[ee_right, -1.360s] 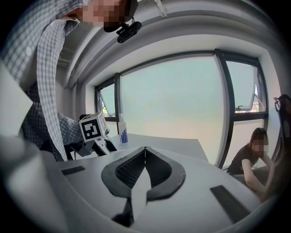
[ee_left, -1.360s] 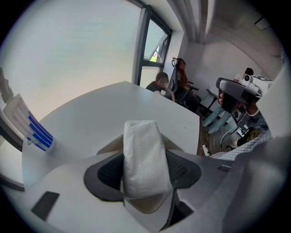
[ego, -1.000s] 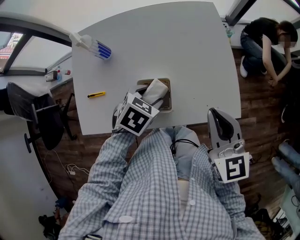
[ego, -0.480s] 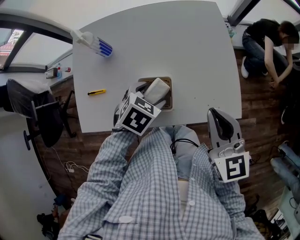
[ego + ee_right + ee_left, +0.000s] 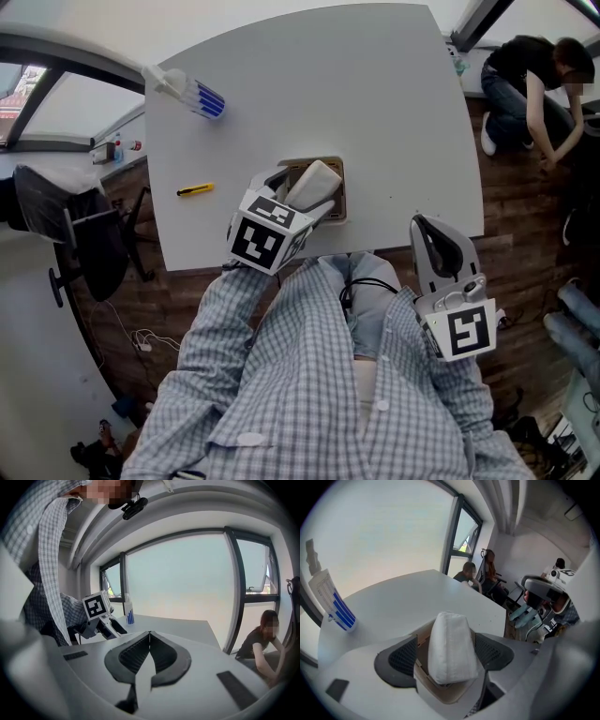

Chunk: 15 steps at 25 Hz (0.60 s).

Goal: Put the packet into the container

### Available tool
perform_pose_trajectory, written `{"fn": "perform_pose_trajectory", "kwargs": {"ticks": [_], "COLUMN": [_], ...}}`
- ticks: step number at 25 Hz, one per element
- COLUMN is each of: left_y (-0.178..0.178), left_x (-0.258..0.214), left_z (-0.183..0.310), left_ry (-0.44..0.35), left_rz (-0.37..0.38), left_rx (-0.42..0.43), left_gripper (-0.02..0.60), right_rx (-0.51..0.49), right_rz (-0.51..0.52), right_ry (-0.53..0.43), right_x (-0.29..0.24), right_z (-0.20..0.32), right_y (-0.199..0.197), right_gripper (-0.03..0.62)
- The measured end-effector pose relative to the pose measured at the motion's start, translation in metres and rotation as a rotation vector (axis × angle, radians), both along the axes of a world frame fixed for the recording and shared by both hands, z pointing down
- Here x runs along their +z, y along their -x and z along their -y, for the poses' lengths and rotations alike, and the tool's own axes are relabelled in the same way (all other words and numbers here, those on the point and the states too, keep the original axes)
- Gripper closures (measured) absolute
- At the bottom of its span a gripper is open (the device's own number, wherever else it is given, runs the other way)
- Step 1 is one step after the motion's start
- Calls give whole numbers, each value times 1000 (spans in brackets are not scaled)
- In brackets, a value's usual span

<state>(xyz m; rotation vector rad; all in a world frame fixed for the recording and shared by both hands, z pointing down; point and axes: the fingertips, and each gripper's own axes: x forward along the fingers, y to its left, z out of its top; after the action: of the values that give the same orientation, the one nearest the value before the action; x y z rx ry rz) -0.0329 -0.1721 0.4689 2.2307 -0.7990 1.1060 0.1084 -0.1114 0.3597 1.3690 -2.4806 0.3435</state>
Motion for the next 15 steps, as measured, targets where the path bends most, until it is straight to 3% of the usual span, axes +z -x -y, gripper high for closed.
{"fn": "perform_pose_trajectory", "kwargs": {"ticks": [12,15], "left_y": [16,24], "left_x": [-28,-36], "left_z": [7,9], "left_ry": [-62,-97], "left_rz": [-89,-99], "left_rx": [-53,-66], "left_gripper": [211,285], "right_rx": [-17,-25], "right_rz": [-6,-8], "right_ry": [-14,-16], "right_x": [-5,-6], "right_z": [2,3], "right_y": [12,15], "right_gripper": [582,582]}}
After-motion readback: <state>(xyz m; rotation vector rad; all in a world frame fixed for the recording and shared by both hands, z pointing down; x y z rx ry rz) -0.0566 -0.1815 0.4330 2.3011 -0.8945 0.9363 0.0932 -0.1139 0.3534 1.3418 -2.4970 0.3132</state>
